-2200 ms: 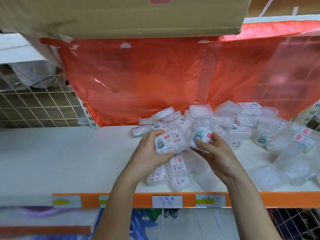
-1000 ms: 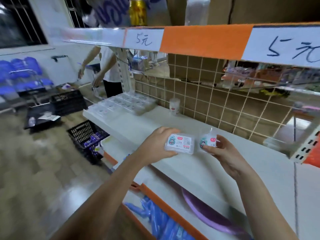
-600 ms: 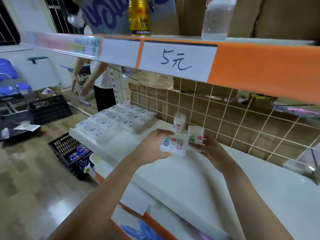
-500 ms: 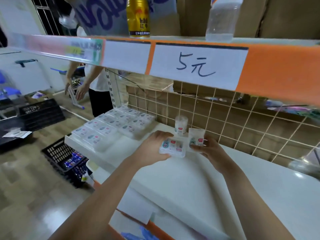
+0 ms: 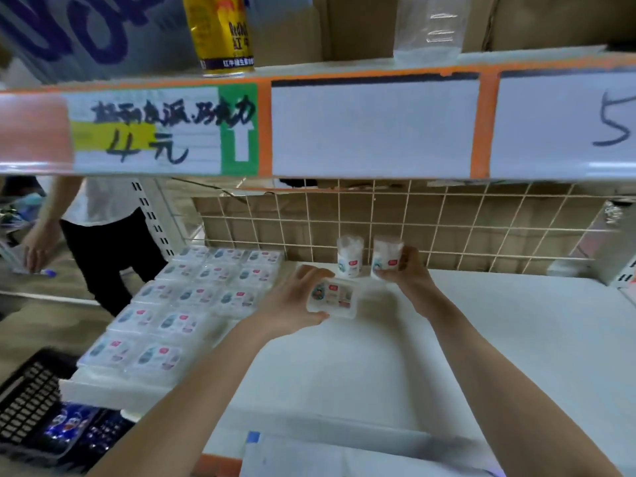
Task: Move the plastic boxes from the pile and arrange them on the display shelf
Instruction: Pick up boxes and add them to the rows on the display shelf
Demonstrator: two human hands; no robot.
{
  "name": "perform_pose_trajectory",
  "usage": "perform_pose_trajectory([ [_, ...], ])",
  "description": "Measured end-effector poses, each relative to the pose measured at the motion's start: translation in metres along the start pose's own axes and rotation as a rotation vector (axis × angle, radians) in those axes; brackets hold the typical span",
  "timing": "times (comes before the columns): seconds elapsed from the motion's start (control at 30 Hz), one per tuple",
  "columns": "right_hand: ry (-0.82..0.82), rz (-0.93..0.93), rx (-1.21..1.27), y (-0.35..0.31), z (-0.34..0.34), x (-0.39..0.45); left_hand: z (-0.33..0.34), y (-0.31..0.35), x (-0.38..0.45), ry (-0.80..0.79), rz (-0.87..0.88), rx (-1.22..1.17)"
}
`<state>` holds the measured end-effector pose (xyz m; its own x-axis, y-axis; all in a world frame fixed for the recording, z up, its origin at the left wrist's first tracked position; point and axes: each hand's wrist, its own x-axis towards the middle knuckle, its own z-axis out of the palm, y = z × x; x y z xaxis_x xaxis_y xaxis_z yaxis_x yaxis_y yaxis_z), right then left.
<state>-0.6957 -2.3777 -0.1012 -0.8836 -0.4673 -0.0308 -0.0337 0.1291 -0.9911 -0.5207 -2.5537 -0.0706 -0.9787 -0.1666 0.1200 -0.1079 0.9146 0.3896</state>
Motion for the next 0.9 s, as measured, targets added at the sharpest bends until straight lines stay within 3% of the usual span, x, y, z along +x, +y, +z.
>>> perform_pose_trajectory([
  [0.13, 0.148, -0.022, -0.124, 0.004, 0.016, 0.01, 0.0, -0.011, 0.004, 0.003, 0.04, -0.038],
  [0.43, 0.292, -0.081, -0.349, 0.016, 0.033, 0.014, 0.001, -0.024, 0.004, -0.005, 0.088, -0.072],
  [0.9, 0.272, -0.037, -0.558, 0.011, 0.037, 0.015, 0.001, -0.014, -0.001, -0.044, 0.085, -0.073],
])
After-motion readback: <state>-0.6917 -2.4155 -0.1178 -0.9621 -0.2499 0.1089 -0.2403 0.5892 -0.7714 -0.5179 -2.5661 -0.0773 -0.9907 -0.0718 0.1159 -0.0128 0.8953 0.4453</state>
